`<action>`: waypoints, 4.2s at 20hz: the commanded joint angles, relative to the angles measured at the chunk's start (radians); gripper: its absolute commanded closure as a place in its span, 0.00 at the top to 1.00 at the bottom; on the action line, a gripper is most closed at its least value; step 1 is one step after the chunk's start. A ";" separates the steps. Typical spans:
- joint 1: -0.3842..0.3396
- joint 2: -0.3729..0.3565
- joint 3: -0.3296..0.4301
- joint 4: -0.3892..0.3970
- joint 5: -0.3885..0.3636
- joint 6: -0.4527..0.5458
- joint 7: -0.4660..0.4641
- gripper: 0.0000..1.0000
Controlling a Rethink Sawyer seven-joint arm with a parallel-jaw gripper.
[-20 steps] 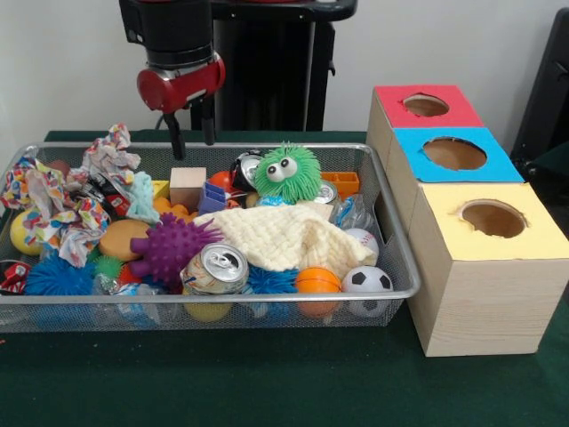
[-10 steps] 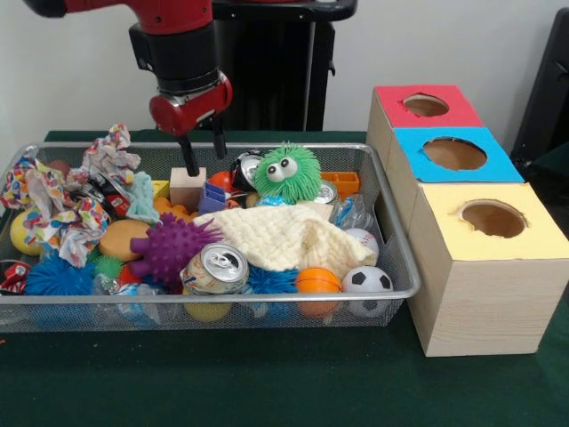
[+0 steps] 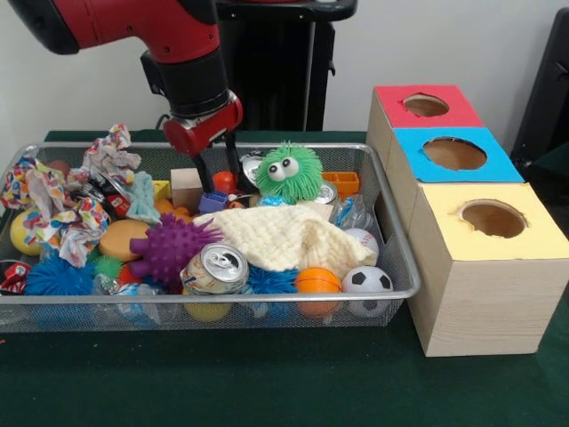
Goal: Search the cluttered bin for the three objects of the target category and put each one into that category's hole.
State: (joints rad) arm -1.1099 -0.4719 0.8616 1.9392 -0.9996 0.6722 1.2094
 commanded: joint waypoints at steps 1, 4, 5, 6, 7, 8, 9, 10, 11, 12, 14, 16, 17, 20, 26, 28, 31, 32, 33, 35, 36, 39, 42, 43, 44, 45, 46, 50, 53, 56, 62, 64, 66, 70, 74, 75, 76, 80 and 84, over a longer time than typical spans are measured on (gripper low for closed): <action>0.011 0.077 -0.055 -0.138 -0.076 -0.039 -0.155 1.00; 0.014 0.086 -0.050 -0.149 -0.075 -0.037 -0.164 1.00; 0.016 0.090 -0.049 -0.154 -0.075 -0.036 -0.168 1.00; 0.017 0.095 -0.049 -0.159 -0.075 -0.035 -0.173 1.00; 0.017 0.100 -0.048 -0.163 -0.074 -0.034 -0.179 1.00; 0.017 0.105 -0.047 -0.167 -0.074 -0.033 -0.183 1.00; 0.018 0.109 -0.047 -0.172 -0.073 -0.032 -0.188 1.00; 0.018 0.112 -0.046 -0.175 -0.073 -0.031 -0.192 1.00; 0.018 0.112 -0.044 -0.178 -0.072 -0.030 -0.196 1.00; 0.019 0.112 -0.042 -0.180 -0.072 -0.030 -0.200 1.00; 0.020 0.109 -0.033 -0.185 -0.071 -0.031 -0.209 1.00; 0.022 0.100 -0.026 -0.191 -0.071 -0.026 -0.220 1.00; 0.022 0.094 -0.022 -0.192 -0.070 -0.024 -0.224 1.00; 0.023 0.078 -0.011 -0.193 -0.069 -0.024 -0.232 1.00; 0.020 0.041 0.023 -0.222 -0.041 0.023 -0.302 1.00; 0.005 0.030 0.051 -0.225 -0.029 0.017 -0.333 1.00; 0.004 0.026 0.068 -0.242 -0.017 0.031 -0.358 1.00; 0.006 0.022 0.070 -0.246 -0.016 0.035 -0.360 1.00; 0.008 0.019 0.072 -0.247 -0.016 0.033 -0.358 1.00; 0.003 0.012 0.081 -0.245 -0.012 0.031 -0.358 1.00; 0.001 0.004 0.085 -0.242 -0.012 0.028 -0.355 1.00; 0.006 -0.029 0.093 -0.233 -0.010 0.039 -0.354 1.00; 0.021 -0.025 0.076 -0.242 -0.013 0.070 -0.351 1.00; 0.029 -0.018 0.063 -0.247 -0.016 0.081 -0.344 1.00; 0.031 -0.010 0.052 -0.248 -0.019 0.082 -0.332 1.00; 0.027 0.000 0.048 -0.243 -0.020 0.074 -0.325 1.00; 0.022 0.006 0.043 -0.237 -0.022 0.064 -0.315 1.00; 0.020 0.050 0.009 -0.233 -0.032 0.057 -0.291 1.00; 0.017 0.066 -0.019 -0.220 -0.041 0.056 -0.264 1.00; 0.008 0.068 -0.047 -0.188 -0.051 0.041 -0.217 1.00; -0.002 0.075 -0.091 -0.141 -0.061 0.015 -0.147 1.00; -0.003 0.082 -0.105 -0.133 -0.062 0.011 -0.135 1.00; -0.004 0.085 -0.118 -0.120 -0.067 -0.001 -0.113 1.00; -0.011 0.060 -0.137 -0.073 -0.075 -0.039 -0.056 1.00; -0.001 0.031 -0.171 -0.031 -0.074 -0.069 0.000 1.00; 0.002 0.024 -0.179 -0.024 -0.074 -0.080 0.009 1.00; 0.004 0.016 -0.186 -0.017 -0.073 -0.091 0.019 1.00; 0.023 -0.009 -0.210 -0.004 -0.060 -0.111 0.025 1.00; 0.041 -0.005 -0.242 0.003 -0.045 -0.126 0.035 1.00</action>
State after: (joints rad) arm -1.0791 -0.4821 0.7780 1.8795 -1.0019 0.4422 1.2090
